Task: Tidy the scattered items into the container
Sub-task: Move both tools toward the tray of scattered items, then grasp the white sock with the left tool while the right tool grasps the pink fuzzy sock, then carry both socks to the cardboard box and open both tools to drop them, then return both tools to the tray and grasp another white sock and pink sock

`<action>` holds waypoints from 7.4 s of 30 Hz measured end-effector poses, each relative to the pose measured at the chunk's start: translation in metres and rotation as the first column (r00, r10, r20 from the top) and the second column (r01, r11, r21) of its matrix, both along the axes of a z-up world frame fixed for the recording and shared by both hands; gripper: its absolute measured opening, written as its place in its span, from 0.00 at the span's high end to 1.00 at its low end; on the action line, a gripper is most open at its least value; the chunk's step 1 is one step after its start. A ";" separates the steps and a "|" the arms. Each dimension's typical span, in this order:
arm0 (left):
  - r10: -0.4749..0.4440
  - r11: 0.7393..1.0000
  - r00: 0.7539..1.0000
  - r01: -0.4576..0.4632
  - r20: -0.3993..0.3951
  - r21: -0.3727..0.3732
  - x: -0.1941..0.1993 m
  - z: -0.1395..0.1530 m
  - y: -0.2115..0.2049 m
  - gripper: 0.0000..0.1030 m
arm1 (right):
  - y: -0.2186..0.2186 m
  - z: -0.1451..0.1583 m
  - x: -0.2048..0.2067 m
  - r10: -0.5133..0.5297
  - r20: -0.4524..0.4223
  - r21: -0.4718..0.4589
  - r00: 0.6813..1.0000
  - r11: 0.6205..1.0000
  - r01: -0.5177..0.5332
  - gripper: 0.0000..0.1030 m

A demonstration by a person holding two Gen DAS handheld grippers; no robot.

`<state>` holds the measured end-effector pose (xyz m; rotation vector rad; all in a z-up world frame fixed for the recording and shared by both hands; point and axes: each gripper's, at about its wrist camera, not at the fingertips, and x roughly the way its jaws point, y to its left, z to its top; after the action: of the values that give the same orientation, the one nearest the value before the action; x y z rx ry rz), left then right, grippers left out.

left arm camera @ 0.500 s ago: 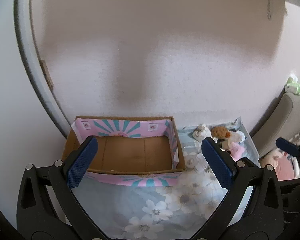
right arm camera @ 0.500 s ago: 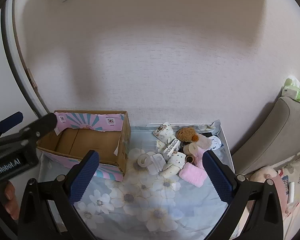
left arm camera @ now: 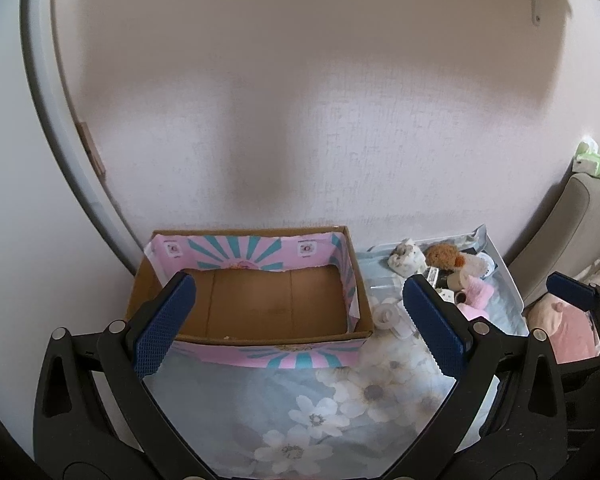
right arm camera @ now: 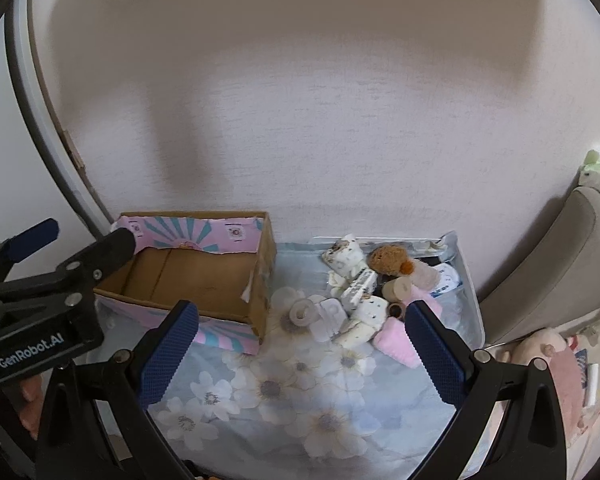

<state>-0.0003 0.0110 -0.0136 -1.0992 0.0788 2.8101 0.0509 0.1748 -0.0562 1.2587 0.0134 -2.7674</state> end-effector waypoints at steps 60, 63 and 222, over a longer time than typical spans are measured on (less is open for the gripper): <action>-0.270 0.962 0.920 0.241 0.286 0.131 -0.110 -0.103 0.165 0.00 | 0.141 -0.068 -0.016 0.146 0.043 -0.070 0.988 0.987 -0.143 0.00; -0.240 0.968 0.915 0.202 0.323 0.148 -0.129 -0.134 0.182 0.01 | 0.141 -0.099 -0.017 0.188 0.044 -0.028 0.981 0.982 -0.187 0.04; -0.603 0.770 0.693 0.635 0.395 0.062 -0.008 -0.202 0.189 0.20 | 0.176 -0.152 -0.118 0.288 0.356 -0.136 0.889 0.957 -0.256 0.32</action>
<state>-0.0079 0.1997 -0.2158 -1.3251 0.4407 1.9575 -0.0667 0.3513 -0.2086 1.6002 0.0385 -2.2354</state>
